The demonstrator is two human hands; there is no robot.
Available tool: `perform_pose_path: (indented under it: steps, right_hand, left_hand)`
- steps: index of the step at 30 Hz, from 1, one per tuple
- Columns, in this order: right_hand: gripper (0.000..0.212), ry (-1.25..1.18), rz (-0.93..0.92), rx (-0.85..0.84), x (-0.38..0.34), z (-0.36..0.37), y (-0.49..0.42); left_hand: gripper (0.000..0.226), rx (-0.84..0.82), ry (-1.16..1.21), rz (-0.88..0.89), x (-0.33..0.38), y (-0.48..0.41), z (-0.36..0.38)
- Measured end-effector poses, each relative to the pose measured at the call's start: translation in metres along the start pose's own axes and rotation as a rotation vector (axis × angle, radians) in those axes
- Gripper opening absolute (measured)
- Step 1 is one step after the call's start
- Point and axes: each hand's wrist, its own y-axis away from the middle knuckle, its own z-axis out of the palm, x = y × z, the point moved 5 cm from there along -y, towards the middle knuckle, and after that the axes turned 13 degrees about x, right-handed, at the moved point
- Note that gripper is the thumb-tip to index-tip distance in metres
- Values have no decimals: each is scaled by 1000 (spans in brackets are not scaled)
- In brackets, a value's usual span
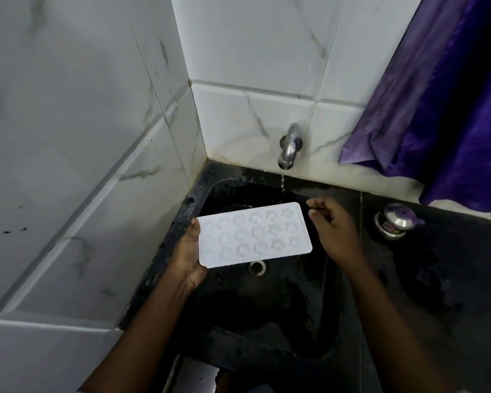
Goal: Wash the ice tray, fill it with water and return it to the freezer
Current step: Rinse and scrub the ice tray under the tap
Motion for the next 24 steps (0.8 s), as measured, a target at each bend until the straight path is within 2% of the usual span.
perform_pose_path:
  steps: [3,5,11,14,19,24]
  right_hand:
    - [20,140,-252,-41,-10,-8,32]
    - [20,222,-337,-85,-11,-6,44]
    - [19,417,-323,-118,-1,3,60]
    - [19,427,-283,-129,4,4,69]
    - [36,500,-258,-107,3,0,87]
    - [33,517,-264,-85,-1,-6,96]
  left_hand:
    - [59,10,-25,15,-5,9,-3]
    - [61,20,-50,28,-8,14,-5]
    - [62,6,-51,1,-18,31,-6]
    - [64,-7,-57,-11,-19,37,-7]
    - [62,26,-73,5,-16,39,-11]
    - [61,22,-95,3,-17,44,-8]
